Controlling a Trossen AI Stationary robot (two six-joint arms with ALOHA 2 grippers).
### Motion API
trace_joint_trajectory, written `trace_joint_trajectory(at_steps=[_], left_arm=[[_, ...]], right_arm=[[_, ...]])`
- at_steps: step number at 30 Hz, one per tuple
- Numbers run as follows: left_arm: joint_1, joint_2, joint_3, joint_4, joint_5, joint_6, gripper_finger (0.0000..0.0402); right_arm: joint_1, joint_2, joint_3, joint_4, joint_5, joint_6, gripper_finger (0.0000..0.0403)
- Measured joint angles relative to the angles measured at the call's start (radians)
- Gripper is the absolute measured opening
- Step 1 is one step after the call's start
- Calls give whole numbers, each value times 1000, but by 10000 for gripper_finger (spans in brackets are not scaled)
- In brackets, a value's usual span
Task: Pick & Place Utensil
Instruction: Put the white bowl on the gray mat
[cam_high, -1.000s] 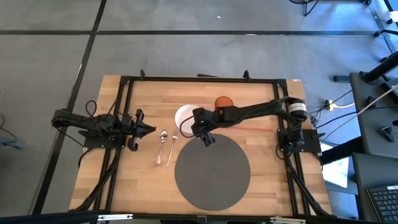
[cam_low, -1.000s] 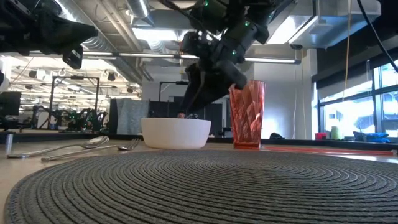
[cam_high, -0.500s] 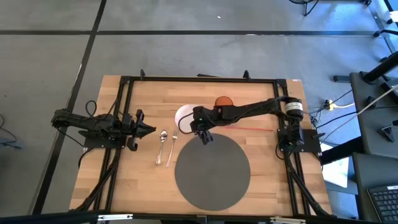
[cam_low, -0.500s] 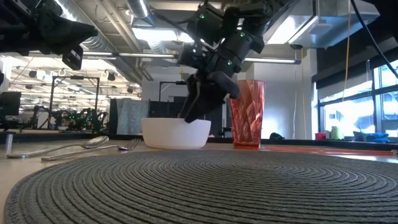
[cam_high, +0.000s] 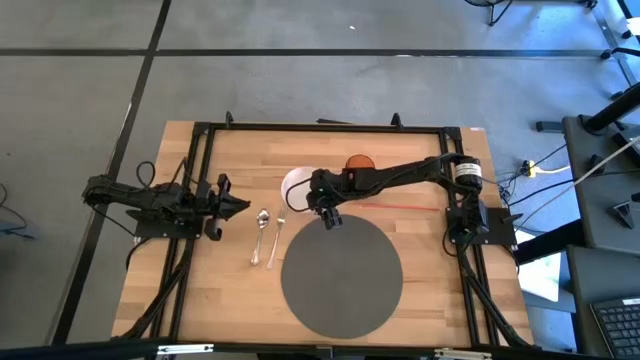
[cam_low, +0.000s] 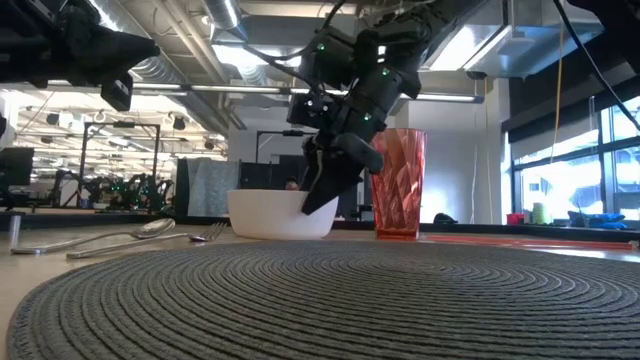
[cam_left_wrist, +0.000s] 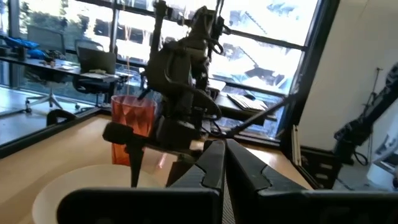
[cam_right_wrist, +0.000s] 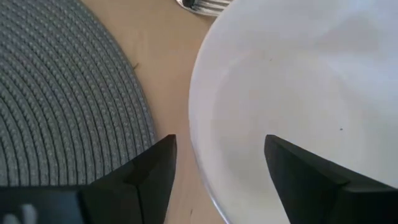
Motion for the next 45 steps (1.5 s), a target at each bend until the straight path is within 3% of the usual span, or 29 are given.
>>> trace_joint_trajectory(at_steps=[5, 14, 22, 27, 33, 40, 45], left_arm=[[0, 0, 0, -3, -2, 0, 8], [0, 0, 0, -3, -2, 1, 8], [0, 0, 0, -3, -2, 2, 6], [0, 0, 0, -3, -2, 2, 8], [0, 0, 0, -3, -2, 2, 7], [0, 0, 0, -3, -2, 1, 6], [0, 0, 0, -3, -2, 0, 8]], right_arm=[[0, 9, 0, -2, -9, -1, 186], [0, 9, 0, 22, -4, -34, 15], [23, 8, 102, -30, 57, -72, 8], [99, 8, 307, -268, 54, -56, 12], [267, -6, 503, -585, 52, -25, 6], [463, -111, 438, -651, 63, 80, 5], [575, -213, 213, -591, 67, 197, 4]])
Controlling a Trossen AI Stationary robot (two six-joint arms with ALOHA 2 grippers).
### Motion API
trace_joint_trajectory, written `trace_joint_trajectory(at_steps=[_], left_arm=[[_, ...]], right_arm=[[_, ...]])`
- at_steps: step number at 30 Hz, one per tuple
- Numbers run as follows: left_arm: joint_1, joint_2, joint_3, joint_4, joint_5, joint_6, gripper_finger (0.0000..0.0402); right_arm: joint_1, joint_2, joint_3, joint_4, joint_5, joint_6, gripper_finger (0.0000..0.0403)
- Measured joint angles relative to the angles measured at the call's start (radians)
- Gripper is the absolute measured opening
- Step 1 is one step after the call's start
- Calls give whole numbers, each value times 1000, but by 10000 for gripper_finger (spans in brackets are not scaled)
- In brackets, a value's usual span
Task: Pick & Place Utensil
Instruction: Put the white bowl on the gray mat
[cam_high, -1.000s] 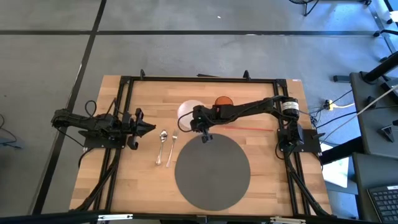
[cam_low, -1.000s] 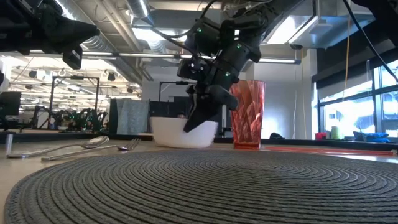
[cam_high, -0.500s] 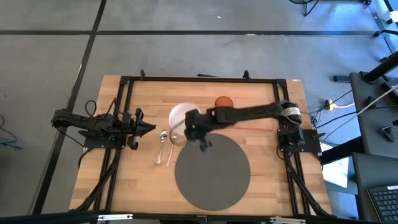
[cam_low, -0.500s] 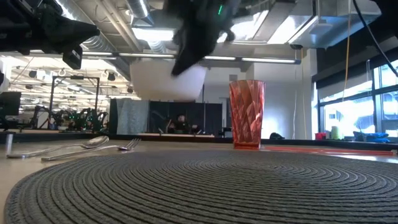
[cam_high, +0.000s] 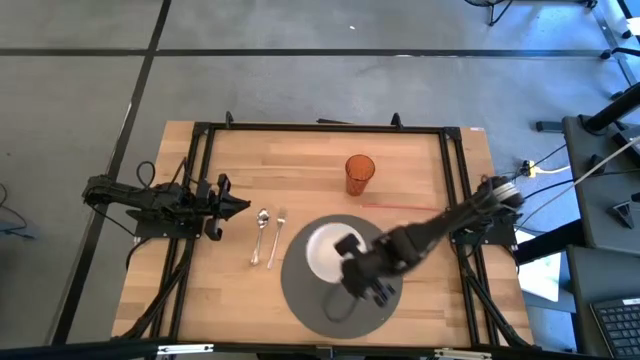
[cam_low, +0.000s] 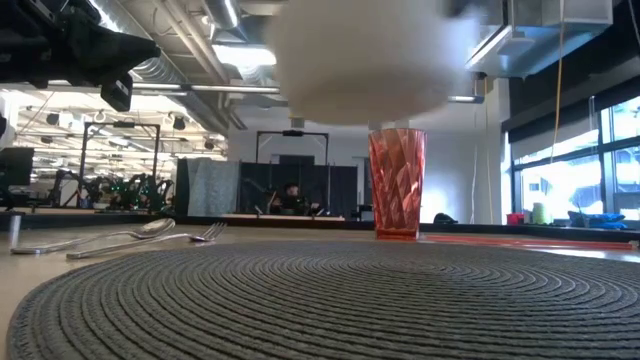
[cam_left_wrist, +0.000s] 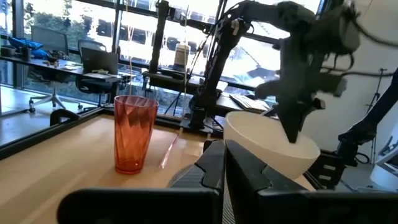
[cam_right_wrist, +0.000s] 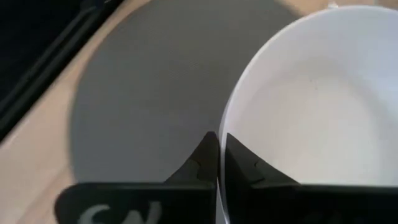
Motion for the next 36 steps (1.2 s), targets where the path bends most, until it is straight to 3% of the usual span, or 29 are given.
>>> trace_joint_trajectory(at_steps=[7, 13, 32, 36], left_arm=[[0, 0, 0, 0, 0, 0, 6], [0, 0, 0, 2, 0, -26, 7], [0, 0, 0, 1, 0, -28, 8], [0, 0, 0, 0, 0, -50, 6]], right_arm=[[88, -111, -355, 392, 175, 105, 5], [92, -116, -510, 629, 130, 161, 6], [88, -25, -532, 672, 40, 217, 9], [88, -25, -532, 675, 39, 219, 27]])
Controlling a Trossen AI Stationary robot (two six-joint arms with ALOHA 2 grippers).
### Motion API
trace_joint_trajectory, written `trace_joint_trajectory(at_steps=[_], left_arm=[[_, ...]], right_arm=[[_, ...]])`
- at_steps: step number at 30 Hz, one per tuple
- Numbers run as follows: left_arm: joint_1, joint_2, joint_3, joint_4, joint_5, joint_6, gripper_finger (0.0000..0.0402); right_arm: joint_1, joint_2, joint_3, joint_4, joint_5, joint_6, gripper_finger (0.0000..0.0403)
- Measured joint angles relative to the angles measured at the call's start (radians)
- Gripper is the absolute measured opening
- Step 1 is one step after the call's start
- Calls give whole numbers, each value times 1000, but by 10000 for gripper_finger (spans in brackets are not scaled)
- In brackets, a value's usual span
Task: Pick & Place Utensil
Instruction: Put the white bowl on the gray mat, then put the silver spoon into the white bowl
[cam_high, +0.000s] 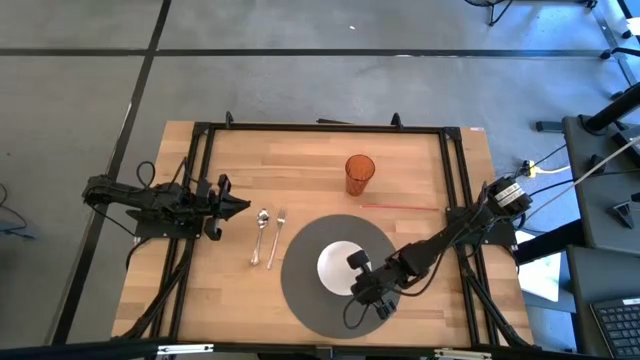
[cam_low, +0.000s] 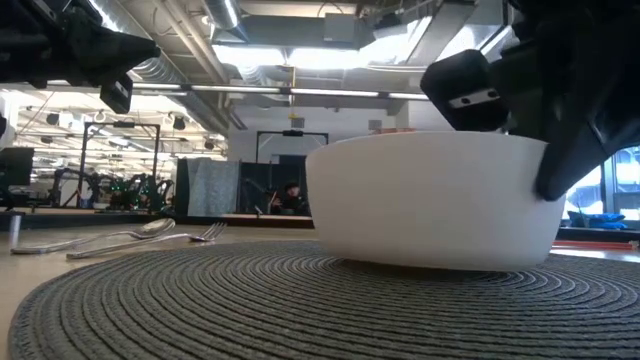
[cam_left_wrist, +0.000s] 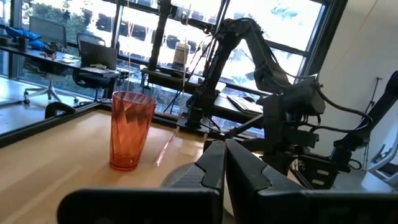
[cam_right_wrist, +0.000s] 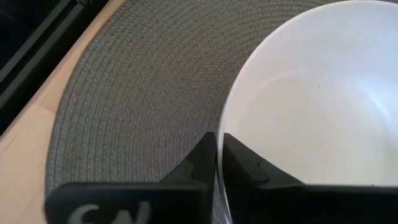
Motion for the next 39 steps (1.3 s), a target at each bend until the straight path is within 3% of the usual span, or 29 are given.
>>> trace_joint_trajectory(at_steps=[10, 15, 23, 27, 31, 39], left_arm=[[0, 0, 0, 0, -11, 0, 6], [0, 0, 0, 0, -10, 0, 8], [0, 0, 0, 0, -9, 0, 8], [0, 0, 0, 0, -10, 0, 7], [0, 0, 0, 0, -10, 0, 7], [0, 0, 0, 0, -35, 40, 6]], right_arm=[[0, -2, 88, -86, -93, 0, 121], [4, -92, 110, -53, -157, -98, 139], [-49, -524, -51, 84, -119, -158, 99], [-109, -793, -271, 286, -28, -132, 60], [-170, -1065, -483, 352, 53, -117, 10], [-260, -1451, -801, 506, 54, -2, 4]])
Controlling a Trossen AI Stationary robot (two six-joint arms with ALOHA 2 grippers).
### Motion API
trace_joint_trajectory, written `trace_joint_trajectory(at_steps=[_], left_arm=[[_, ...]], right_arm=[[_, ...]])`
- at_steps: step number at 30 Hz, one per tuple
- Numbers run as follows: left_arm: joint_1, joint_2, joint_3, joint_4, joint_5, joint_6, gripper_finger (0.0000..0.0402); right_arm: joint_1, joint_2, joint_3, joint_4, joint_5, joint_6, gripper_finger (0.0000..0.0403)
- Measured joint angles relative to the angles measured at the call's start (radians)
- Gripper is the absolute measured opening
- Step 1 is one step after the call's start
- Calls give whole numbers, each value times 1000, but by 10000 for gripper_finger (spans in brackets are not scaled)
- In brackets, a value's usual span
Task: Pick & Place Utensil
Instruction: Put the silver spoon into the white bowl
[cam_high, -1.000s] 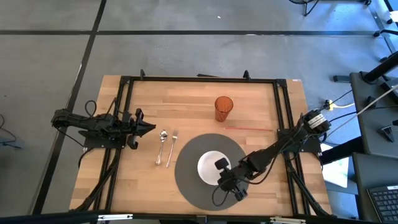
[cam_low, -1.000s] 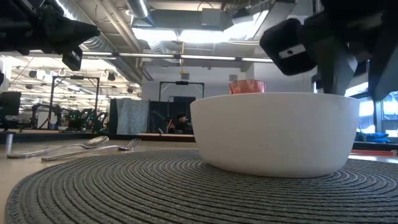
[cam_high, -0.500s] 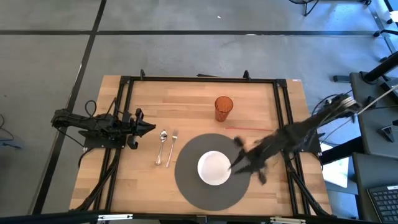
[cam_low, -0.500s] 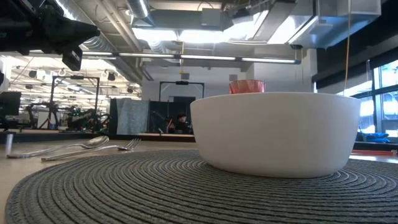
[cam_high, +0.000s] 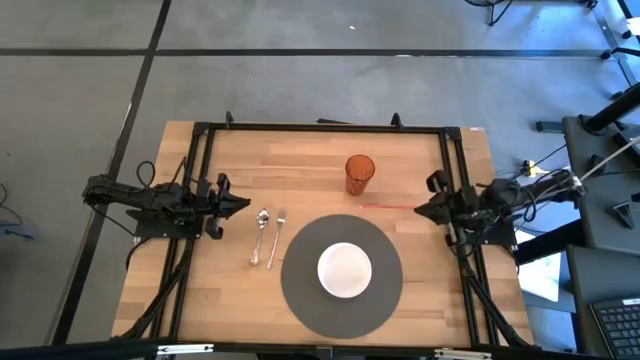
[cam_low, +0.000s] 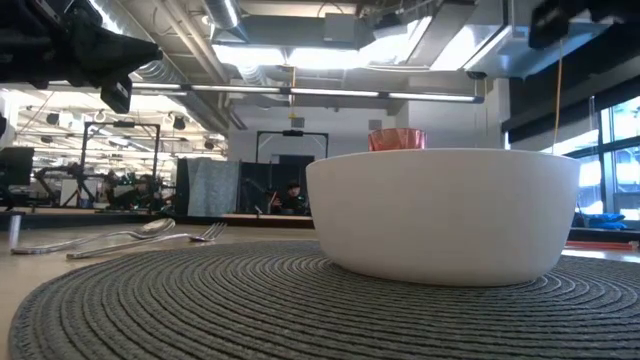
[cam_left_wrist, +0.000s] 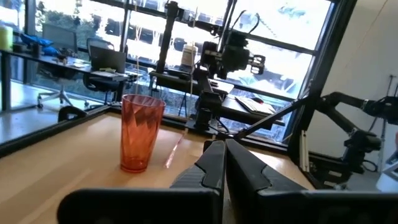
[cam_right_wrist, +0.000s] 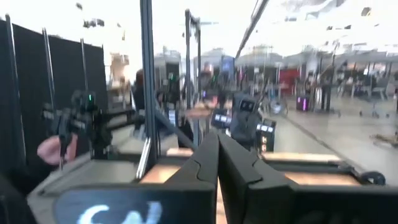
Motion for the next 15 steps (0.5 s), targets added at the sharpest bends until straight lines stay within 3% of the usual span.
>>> trace_joint_trajectory(at_steps=[6, 15], left_arm=[[0, 0, 0, 0, 0, 80, 8], [0, 0, 0, 1, -2, 111, 8]], right_arm=[[-23, -138, -152, 65, -1, 6, 3], [-67, -226, -234, 45, 7, -33, 4]])
